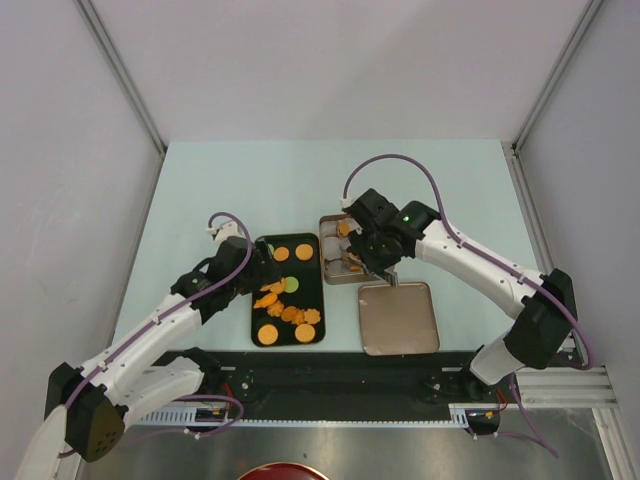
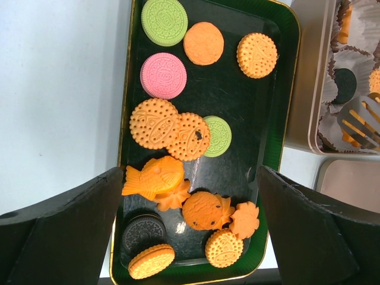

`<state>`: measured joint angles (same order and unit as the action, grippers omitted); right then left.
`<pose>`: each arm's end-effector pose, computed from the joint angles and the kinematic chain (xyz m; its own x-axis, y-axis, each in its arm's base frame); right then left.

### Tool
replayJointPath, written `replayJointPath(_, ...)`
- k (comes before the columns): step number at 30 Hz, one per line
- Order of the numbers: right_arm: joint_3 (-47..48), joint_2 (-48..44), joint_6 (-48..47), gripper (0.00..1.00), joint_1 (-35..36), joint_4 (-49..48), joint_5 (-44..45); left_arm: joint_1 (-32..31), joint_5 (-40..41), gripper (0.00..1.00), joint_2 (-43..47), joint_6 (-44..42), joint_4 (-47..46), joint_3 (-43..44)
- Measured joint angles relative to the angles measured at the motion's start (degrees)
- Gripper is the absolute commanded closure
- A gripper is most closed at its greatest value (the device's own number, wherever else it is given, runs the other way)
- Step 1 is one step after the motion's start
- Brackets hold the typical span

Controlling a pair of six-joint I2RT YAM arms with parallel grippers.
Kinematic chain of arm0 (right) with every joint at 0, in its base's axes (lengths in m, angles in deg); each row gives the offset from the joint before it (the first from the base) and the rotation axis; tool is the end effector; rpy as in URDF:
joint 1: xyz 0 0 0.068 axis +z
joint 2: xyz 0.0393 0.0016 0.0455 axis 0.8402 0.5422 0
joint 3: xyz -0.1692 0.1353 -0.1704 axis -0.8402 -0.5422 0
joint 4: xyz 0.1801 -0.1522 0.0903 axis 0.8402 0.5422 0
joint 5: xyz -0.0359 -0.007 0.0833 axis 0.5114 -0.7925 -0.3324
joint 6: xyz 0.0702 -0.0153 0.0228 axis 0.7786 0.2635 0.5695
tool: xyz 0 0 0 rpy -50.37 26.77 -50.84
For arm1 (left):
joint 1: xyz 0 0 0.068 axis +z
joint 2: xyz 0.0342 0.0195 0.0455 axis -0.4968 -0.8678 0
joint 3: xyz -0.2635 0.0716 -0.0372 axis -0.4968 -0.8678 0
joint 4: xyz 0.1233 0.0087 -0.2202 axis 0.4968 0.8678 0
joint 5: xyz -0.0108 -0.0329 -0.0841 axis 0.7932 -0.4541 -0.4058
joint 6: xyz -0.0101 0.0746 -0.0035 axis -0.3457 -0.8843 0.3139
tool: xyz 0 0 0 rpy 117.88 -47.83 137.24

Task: Pack the cookies

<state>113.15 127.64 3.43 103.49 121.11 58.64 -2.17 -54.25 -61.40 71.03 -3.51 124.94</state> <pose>0.2184 0.2194 0.2868 -0.7633 -0.4802 -0.4322 -0.5343 0.8453 0.0046 0.1756 -0.0892 0.2228 -0.6876 -0.3737 -0.6225 -0.1884 0.9199 -0.3441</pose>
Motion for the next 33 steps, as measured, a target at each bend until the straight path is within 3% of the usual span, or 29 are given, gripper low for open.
replayJointPath(2,-0.52,-0.22,0.26,0.62,0.00,-0.07,0.02,0.02,-0.04,0.00,-0.17,0.00,-0.22,0.00)
replayJointPath(9,-1.49,-1.44,0.76,0.46,0.07,-0.13,0.33,0.02,-0.70,0.00,-0.76,0.02,-0.61,0.00)
replayJointPath(21,-1.49,-3.91,0.79,0.43,-0.76,-1.46,1.49,0.02,-0.87,0.00,-0.90,0.02,-0.63,0.00)
replayJointPath(25,-1.49,-6.45,1.07,0.45,-4.96,-2.40,2.51,0.02,-0.87,0.00,-0.90,0.02,-0.63,0.02)
replayJointPath(33,-1.38,-10.32,1.36,0.51,-21.20,-5.25,3.43,0.02,-0.96,0.00,-0.72,0.00,-0.63,0.15)
